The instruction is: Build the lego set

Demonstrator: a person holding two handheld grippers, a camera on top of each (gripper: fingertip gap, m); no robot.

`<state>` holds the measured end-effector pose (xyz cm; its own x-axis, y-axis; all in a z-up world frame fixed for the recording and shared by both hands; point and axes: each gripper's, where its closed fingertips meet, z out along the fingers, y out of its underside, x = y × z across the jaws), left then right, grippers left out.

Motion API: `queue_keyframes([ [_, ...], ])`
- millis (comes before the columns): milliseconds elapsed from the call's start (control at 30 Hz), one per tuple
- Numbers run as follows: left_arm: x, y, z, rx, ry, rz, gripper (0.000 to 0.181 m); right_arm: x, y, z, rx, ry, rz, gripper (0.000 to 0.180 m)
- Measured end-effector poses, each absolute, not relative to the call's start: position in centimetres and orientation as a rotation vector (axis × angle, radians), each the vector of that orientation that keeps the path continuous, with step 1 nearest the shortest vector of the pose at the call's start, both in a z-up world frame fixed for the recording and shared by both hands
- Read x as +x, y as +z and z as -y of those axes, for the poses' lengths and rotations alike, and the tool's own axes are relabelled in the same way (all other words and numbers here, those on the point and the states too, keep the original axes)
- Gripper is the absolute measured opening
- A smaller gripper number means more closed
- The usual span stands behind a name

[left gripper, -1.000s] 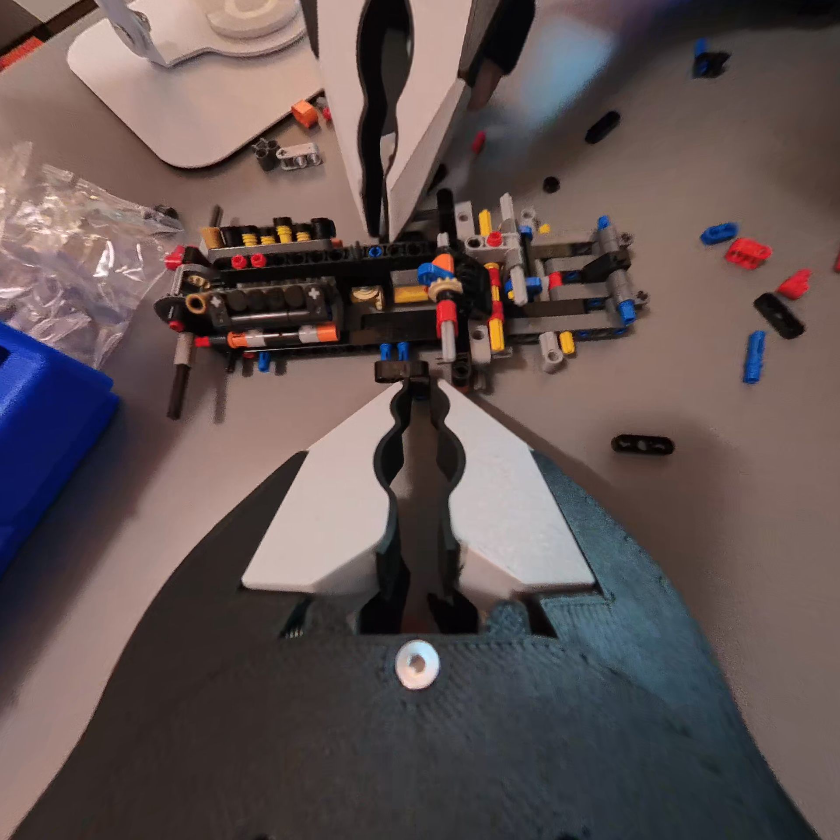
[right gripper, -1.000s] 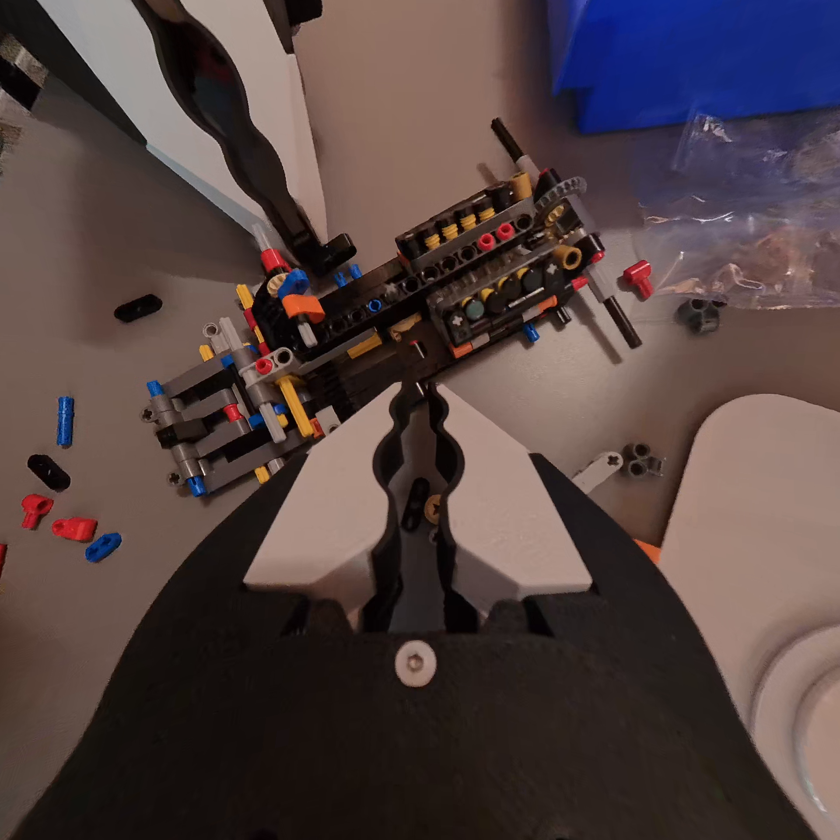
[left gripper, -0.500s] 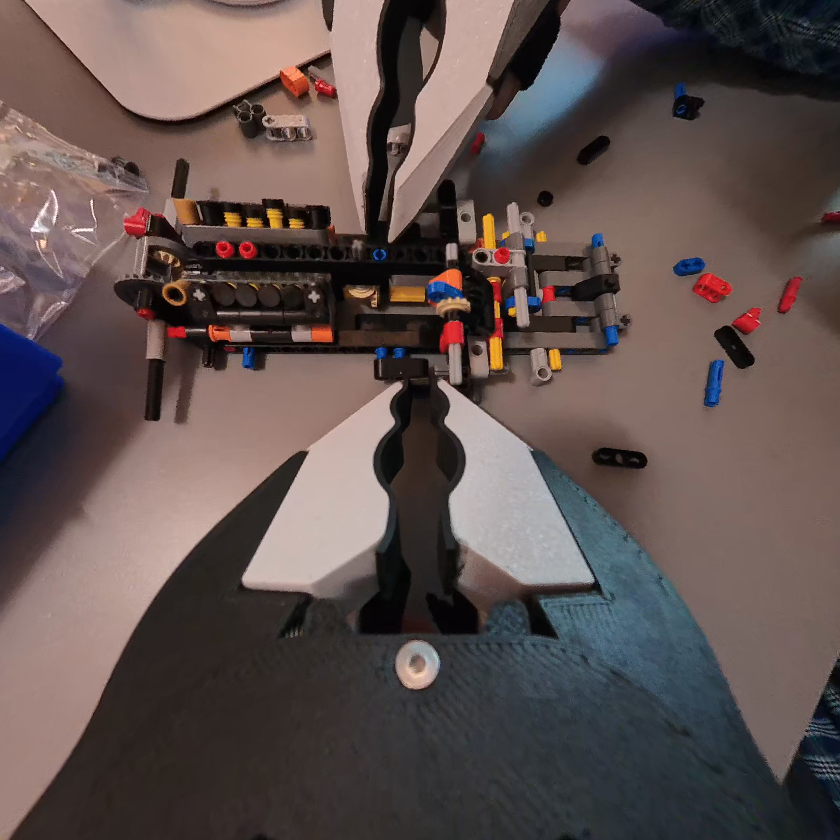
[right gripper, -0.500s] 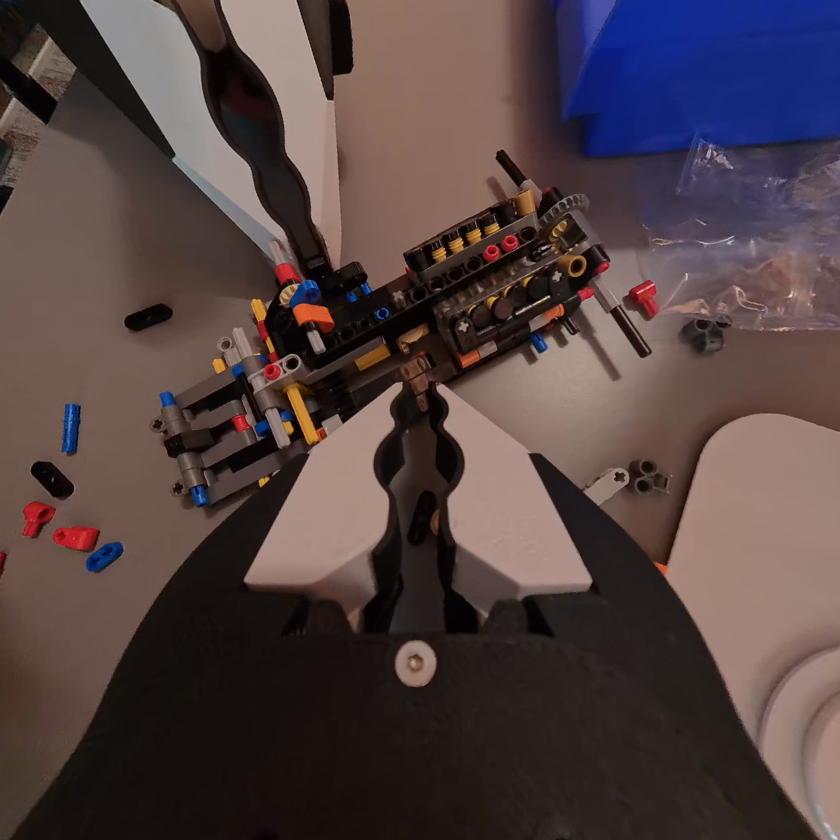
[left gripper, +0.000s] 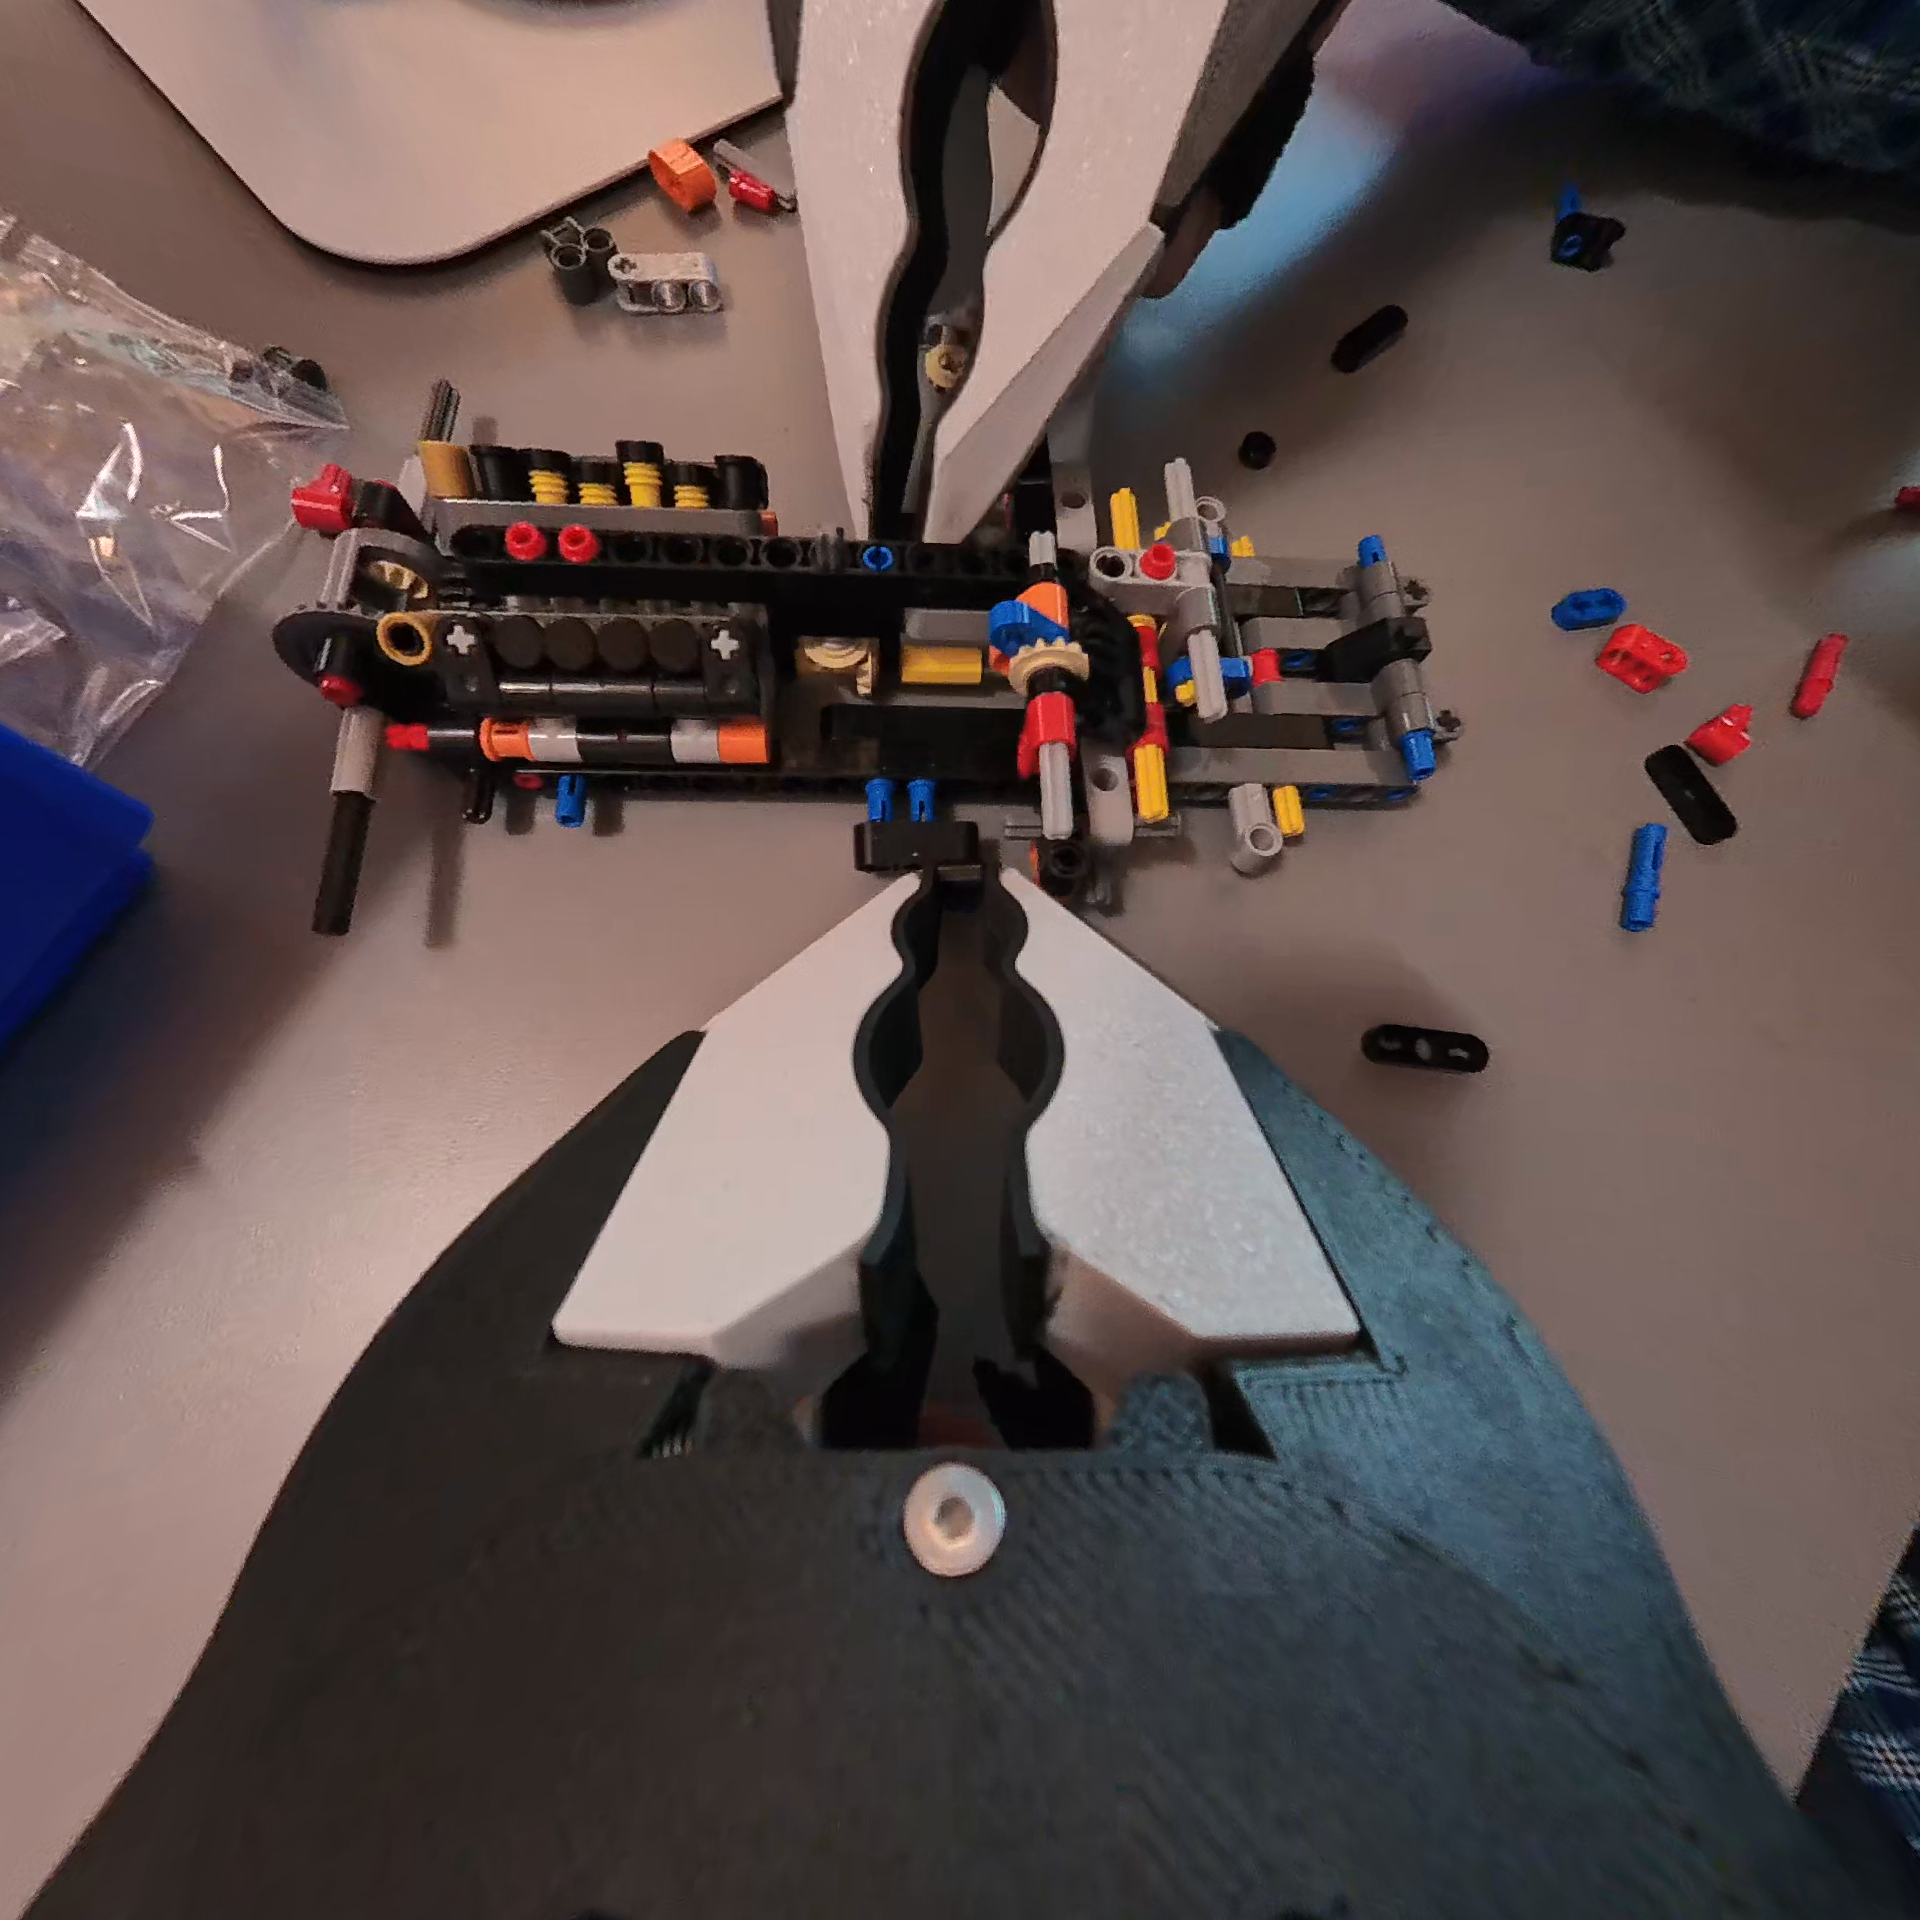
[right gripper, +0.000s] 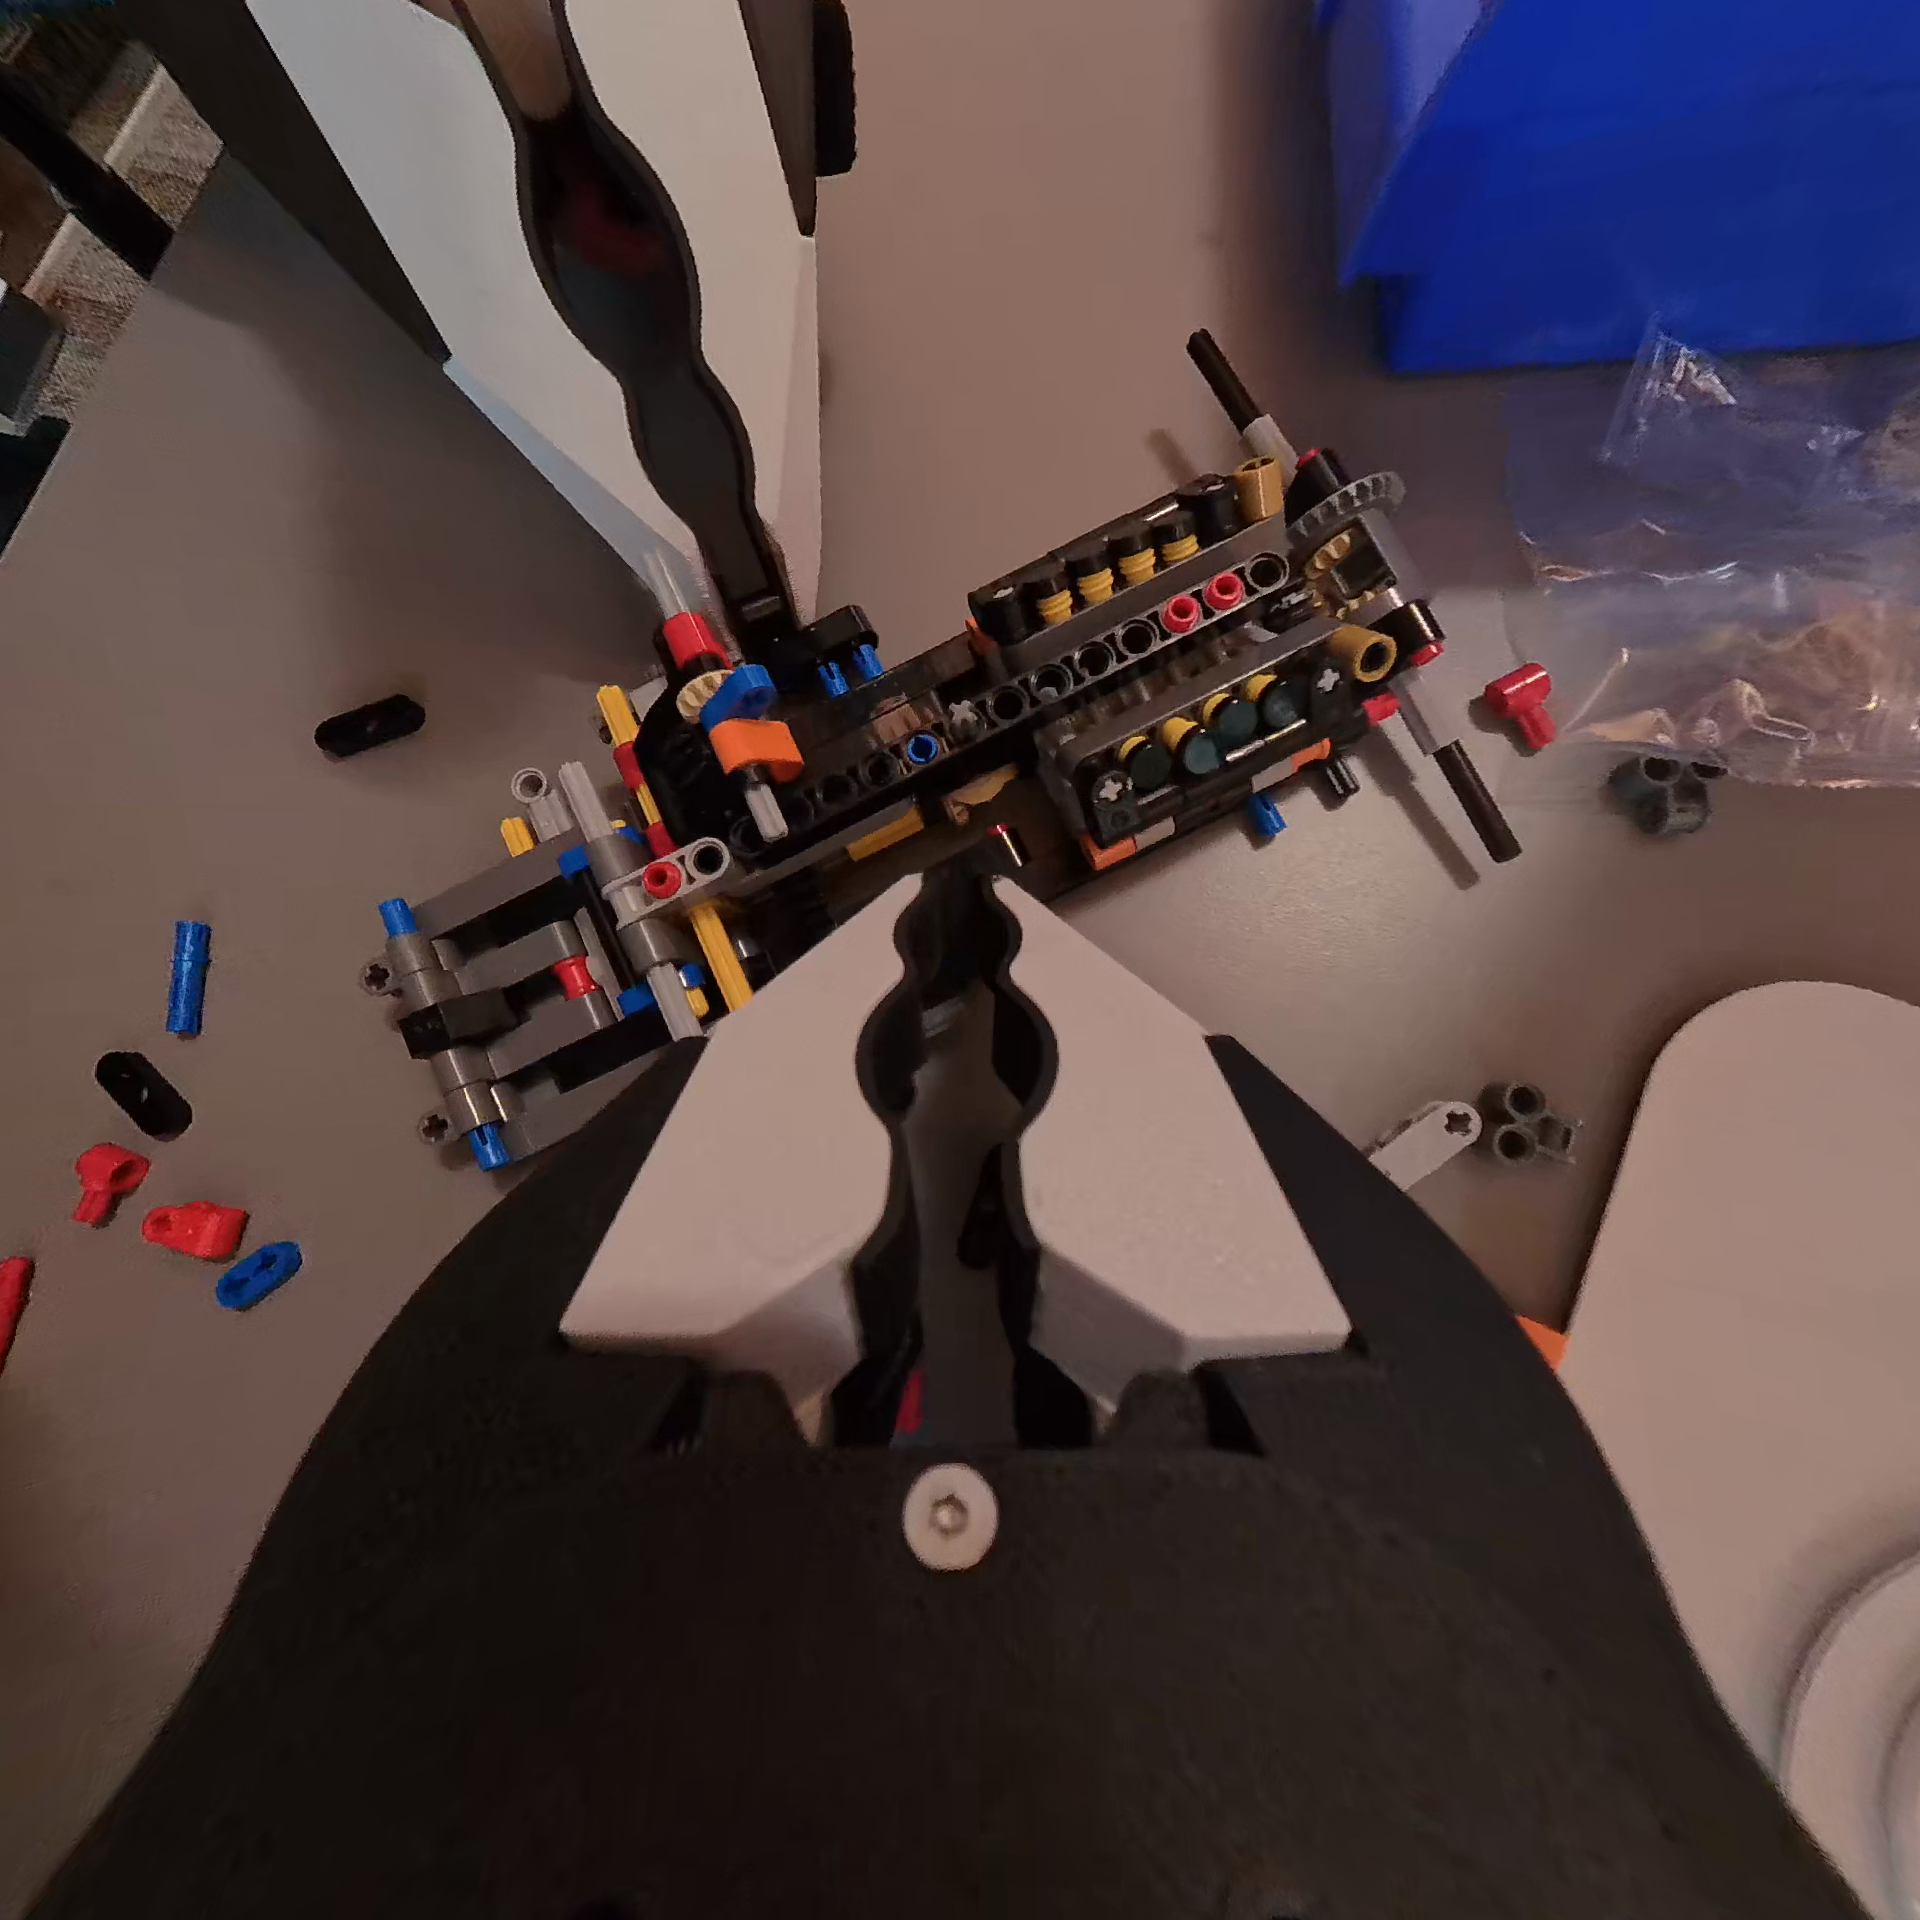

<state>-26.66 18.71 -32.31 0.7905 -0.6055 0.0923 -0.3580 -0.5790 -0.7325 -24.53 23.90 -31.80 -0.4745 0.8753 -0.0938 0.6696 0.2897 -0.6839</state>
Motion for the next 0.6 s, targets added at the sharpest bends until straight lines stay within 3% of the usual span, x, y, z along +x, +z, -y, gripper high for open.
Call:
queue_keyframes([
  [600, -26.12, -32.16, -19.03, -2.213, -0.435, -0.789, 0.006, -24.68, -32.04, -23.42, -1.389, 0.985, 2.259, 0.0],
])
